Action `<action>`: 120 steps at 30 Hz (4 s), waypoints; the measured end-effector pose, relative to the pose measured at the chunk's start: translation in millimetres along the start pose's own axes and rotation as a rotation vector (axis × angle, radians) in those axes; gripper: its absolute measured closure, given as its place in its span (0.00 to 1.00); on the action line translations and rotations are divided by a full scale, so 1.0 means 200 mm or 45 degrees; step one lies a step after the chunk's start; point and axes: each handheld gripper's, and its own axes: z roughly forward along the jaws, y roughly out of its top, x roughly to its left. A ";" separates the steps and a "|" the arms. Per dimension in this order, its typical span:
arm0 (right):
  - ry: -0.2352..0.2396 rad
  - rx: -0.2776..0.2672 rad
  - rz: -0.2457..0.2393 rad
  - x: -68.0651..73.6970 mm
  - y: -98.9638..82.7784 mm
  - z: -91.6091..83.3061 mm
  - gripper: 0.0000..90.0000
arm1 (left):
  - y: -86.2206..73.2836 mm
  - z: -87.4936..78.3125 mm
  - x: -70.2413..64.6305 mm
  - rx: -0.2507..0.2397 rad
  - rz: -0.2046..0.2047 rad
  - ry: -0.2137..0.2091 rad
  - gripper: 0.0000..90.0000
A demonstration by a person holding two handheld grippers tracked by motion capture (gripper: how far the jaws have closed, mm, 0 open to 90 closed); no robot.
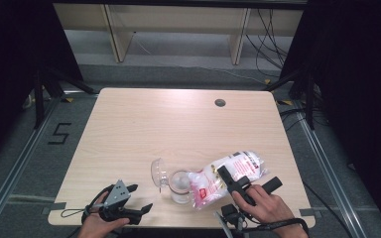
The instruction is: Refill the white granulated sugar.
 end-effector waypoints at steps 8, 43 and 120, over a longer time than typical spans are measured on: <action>0.000 -0.006 -0.001 0.01 0.01 0.00 0.66 | 0.00 0.00 0.00 0.002 -0.021 0.007 0.20; 0.025 -0.073 -0.041 -0.01 0.09 0.00 0.68 | 0.00 0.00 -0.01 -0.004 -0.037 0.004 0.20; 0.063 0.018 -0.192 -0.05 0.08 0.02 0.72 | 0.00 0.01 -0.01 0.000 -0.033 -0.003 0.20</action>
